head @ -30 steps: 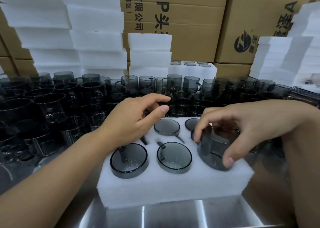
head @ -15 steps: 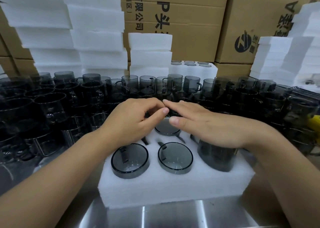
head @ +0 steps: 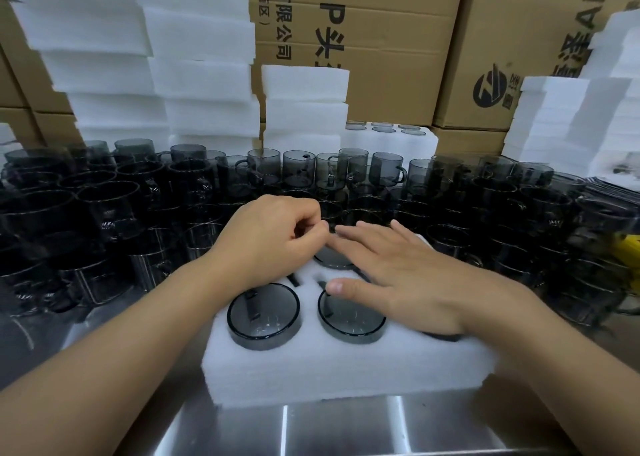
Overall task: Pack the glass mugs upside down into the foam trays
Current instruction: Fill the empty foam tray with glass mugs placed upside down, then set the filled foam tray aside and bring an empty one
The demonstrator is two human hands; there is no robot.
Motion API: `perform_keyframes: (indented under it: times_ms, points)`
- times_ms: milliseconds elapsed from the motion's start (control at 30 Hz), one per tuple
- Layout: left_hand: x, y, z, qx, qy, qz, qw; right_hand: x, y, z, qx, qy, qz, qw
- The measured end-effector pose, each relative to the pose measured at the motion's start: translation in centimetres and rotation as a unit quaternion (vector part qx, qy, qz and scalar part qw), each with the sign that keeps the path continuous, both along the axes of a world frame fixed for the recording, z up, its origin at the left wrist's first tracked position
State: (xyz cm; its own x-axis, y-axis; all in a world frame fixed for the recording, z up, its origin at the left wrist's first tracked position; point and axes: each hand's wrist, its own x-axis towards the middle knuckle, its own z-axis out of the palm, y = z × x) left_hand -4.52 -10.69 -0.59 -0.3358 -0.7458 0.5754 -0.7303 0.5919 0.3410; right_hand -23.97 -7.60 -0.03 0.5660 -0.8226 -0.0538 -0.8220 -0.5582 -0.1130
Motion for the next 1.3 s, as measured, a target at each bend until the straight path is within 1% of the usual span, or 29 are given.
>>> perform_keyframes:
  times_ms: [133, 200, 300, 333, 400, 433, 467, 500, 533, 567, 600, 700, 767, 867, 900, 967, 1033, 1133, 1200, 1300]
  points:
    - [0.1, 0.2, -0.1, -0.044, -0.029, 0.008, 0.999, 0.0, 0.0, 0.0, -0.017, -0.025, 0.001, 1.000]
    - [0.1, 0.5, 0.1, -0.052, -0.041, 0.003, 0.998, 0.0, 0.2, 0.2, -0.036, -0.067, 0.003, 0.997]
    - [0.4, 1.8, 0.9, -0.076, -0.072, 0.009, 0.994, -0.4, 1.1, 0.8, -0.123, -0.157, 0.013, 0.980]
    - [0.8, 2.5, 1.3, -0.076, -0.063, 0.004, 0.995, -0.9, 1.6, 1.1, -0.143, -0.188, 0.014, 0.972]
    - [1.9, 4.3, 2.2, -0.034, -0.024, -0.013, 0.999, -2.3, 3.0, 1.7, -0.138, -0.224, 0.009, 0.965]
    - [2.5, 5.4, 2.5, 0.002, -0.018, -0.023, 1.000, -3.0, 3.8, 1.9, -0.127, -0.209, 0.014, 0.970]
    - [3.2, 6.6, 2.8, 0.043, -0.037, -0.032, 0.998, -3.7, 4.6, 2.1, -0.118, -0.166, 0.025, 0.979]
    - [3.9, 7.8, 2.9, 0.077, -0.081, -0.036, 0.993, -4.2, 5.4, 2.1, -0.109, -0.104, 0.035, 0.988]
    - [4.5, 8.7, 2.7, 0.098, -0.145, -0.035, 0.984, -4.5, 6.1, 2.0, -0.105, -0.037, 0.041, 0.993]
    - [4.7, 9.6, 2.6, 0.103, -0.205, -0.028, 0.973, -4.5, 6.7, 1.8, -0.101, 0.017, 0.047, 0.994]
    - [4.9, 10.4, 2.2, 0.093, -0.239, -0.019, 0.967, -4.3, 7.1, 1.5, -0.100, 0.052, 0.056, 0.992]
    - [4.4, 11.7, 1.0, 0.040, -0.310, -0.017, 0.950, -3.1, 8.0, 0.8, -0.156, 0.094, 0.100, 0.978]
    - [4.3, 12.4, 1.1, 0.011, -0.310, -0.035, 0.950, -2.6, 8.6, 1.3, -0.174, 0.079, 0.091, 0.977]
    - [4.6, 13.3, 3.1, -0.050, -0.302, -0.034, 0.951, -2.7, 9.8, 4.1, -0.153, 0.087, 0.056, 0.983]
    - [4.4, 13.7, 4.5, -0.065, -0.302, -0.034, 0.950, -3.3, 10.0, 5.1, -0.182, 0.076, 0.057, 0.979]
    - [4.2, 13.3, 7.4, -0.108, -0.288, -0.038, 0.951, -4.3, 9.7, 7.5, -0.247, 0.022, 0.061, 0.967]
    - [3.2, 11.5, 10.9, -0.129, -0.285, -0.025, 0.950, -5.0, 8.3, 10.5, -0.278, 0.005, 0.037, 0.960]
    - [0.9, 5.0, 15.9, -0.136, -0.231, -0.003, 0.963, -6.3, 3.7, 15.2, -0.274, -0.025, -0.031, 0.961]
    - [-1.1, -0.8, 18.5, -0.129, -0.209, -0.003, 0.970, -7.9, -0.9, 17.4, -0.290, -0.048, -0.072, 0.953]
    - [-4.1, -8.4, 20.3, -0.145, -0.198, -0.004, 0.969, -10.3, -8.3, 19.7, -0.306, -0.037, -0.148, 0.940]
